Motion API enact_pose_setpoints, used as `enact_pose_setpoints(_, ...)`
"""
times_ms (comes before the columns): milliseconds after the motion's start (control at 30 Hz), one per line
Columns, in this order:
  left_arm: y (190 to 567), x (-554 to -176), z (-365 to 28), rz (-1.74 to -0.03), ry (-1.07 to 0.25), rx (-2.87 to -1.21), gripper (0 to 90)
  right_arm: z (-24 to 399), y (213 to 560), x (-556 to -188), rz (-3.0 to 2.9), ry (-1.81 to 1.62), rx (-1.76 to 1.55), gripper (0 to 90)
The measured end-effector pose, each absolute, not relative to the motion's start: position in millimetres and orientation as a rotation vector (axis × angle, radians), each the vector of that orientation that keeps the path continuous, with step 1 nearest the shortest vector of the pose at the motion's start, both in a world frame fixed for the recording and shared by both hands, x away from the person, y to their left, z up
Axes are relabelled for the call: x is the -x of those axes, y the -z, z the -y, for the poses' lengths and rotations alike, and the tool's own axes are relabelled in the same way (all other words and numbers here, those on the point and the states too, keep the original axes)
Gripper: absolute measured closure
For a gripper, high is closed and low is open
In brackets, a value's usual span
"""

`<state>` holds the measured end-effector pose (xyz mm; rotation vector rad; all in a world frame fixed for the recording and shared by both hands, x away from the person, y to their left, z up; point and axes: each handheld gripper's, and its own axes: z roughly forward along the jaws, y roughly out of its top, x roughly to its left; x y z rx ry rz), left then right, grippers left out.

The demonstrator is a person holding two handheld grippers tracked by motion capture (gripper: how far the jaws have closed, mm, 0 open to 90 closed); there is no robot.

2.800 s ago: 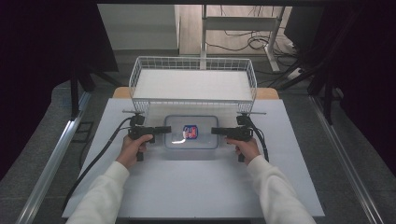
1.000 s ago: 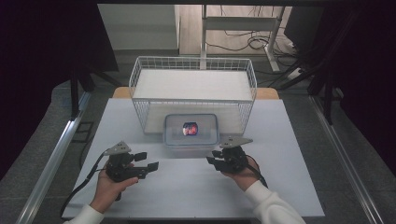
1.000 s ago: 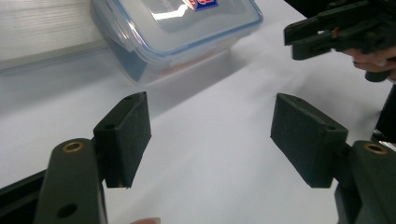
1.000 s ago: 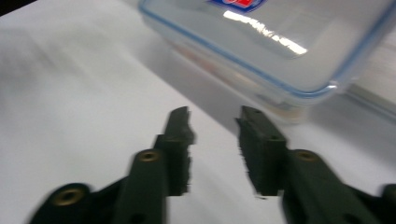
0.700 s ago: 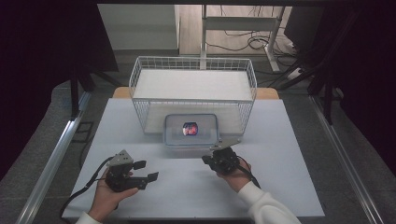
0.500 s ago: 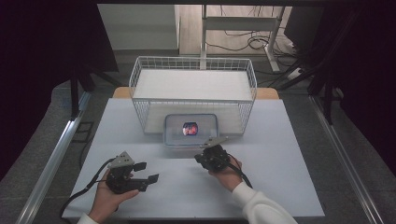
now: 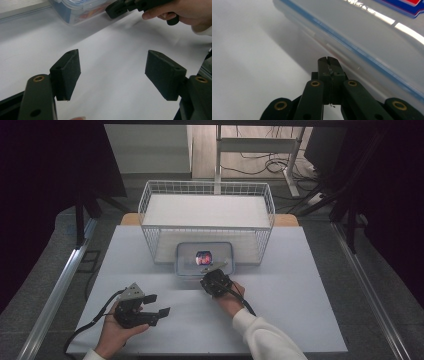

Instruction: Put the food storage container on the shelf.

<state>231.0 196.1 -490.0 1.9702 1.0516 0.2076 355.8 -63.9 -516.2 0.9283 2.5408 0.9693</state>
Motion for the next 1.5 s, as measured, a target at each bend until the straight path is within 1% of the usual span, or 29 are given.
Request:
enact_pose_setpoints(467,489.5,-230.5,-196.8,-1.049,-0.217,-1.973,28.2,61.8,503.6,-363.0,-2.477,-1.036,-0.958,88.9)
enact_pose_setpoints(767,488.4,-230.3,-198.4,-1.045,-0.223,-1.972,28.2,58.0,505.7,-372.2,-2.462,-1.03,-0.991,88.9)
enact_pose_setpoints(1033,487.6,-230.1,-199.5,-1.042,-0.228,-1.972,28.2,61.2,506.4,-387.4,-2.435,-1.03,-1.048,88.9)
enact_pose_setpoints(1500,487.1,-230.4,-200.5,-1.034,-0.231,-1.973,28.2,52.2,506.0,-413.9,-2.401,-1.023,-1.112,88.9)
